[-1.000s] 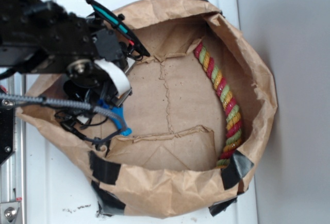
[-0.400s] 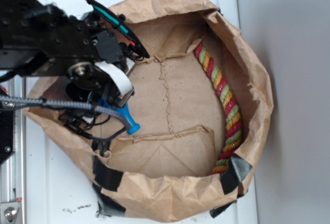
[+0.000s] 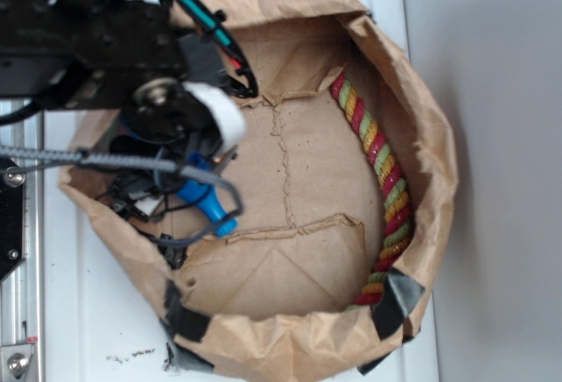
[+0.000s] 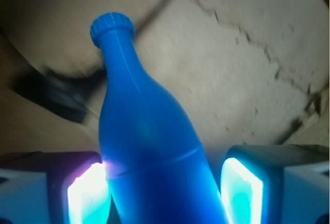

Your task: Grab the blue bottle.

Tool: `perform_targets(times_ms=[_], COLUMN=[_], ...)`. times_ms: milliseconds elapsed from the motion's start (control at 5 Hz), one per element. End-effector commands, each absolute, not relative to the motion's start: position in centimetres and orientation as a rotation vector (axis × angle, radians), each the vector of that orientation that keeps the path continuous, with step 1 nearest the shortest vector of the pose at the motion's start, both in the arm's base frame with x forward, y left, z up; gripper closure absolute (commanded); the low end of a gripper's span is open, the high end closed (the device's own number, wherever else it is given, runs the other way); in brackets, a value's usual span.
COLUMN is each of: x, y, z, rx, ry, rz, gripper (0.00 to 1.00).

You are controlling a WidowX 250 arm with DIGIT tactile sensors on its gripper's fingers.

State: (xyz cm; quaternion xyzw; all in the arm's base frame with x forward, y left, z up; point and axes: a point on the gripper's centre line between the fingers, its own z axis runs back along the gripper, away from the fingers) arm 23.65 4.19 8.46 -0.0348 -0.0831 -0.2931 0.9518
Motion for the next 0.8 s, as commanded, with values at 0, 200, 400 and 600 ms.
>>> perform_targets(times_ms=[0, 200, 400, 600], x=[25.7, 26.7, 27.2, 27.4], y=[5.7, 5.7, 5.6, 5.2], z=[18.2, 20.7, 22.2, 22.3], rx=[-0.14, -0.147, -0.124, -0.087], ry=[-0.25, -0.264, -0.301, -0.302], rz=[-0.368, -0.269, -0.14, -0.148], gripper=[1.0, 1.0, 1.0, 1.0])
